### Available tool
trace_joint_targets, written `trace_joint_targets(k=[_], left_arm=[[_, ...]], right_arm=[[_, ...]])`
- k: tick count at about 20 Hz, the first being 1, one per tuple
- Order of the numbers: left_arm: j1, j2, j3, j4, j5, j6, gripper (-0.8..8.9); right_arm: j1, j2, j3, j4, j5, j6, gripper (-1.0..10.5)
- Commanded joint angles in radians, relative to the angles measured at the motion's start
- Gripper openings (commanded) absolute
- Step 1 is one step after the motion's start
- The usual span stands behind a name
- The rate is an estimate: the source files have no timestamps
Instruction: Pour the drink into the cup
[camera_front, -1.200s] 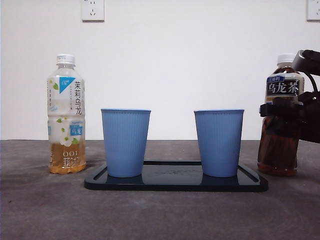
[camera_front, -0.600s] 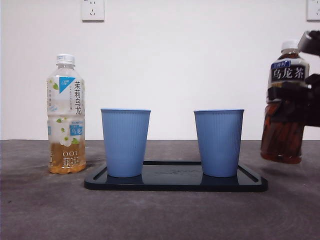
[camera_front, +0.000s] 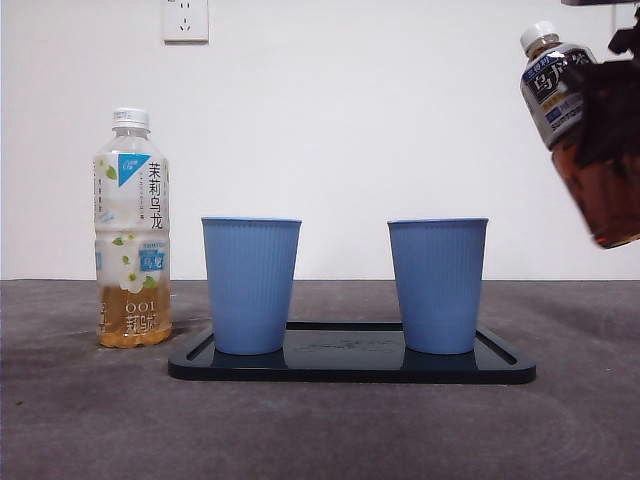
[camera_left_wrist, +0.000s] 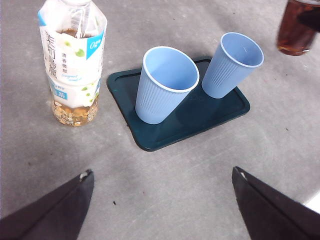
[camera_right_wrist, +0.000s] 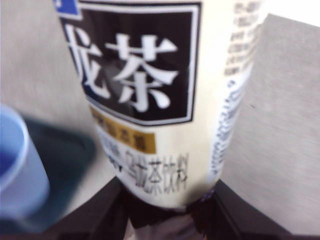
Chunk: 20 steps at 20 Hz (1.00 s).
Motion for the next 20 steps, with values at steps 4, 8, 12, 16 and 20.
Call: trace_joint_targets(k=[4, 8, 12, 16, 20], left_arm=[[-0.017, 0.004, 0.021, 0.019, 0.005, 0.006, 4.42], [-0.042, 0.004, 0.021, 0.018, 0.004, 0.008, 4.42], [-0.071, 0.004, 0.021, 0.018, 0.004, 0.008, 4.42], [-0.099, 0.003, 0.021, 0.018, 0.004, 0.008, 4.42], [-0.116, 0.003, 0.021, 0.018, 0.004, 0.008, 4.42]], right_arm=[[0.040, -0.009, 0.198, -0.240, 0.119, -0.228, 0.2], [0.120, -0.003, 0.261, -0.354, 0.284, -0.370, 0.2], [0.200, 0.026, 0.268, -0.411, 0.460, -0.473, 0.2], [0.283, 0.074, 0.268, -0.421, 0.624, -0.578, 0.2], [0.335, 0.112, 0.268, -0.418, 0.678, -0.645, 0.2]])
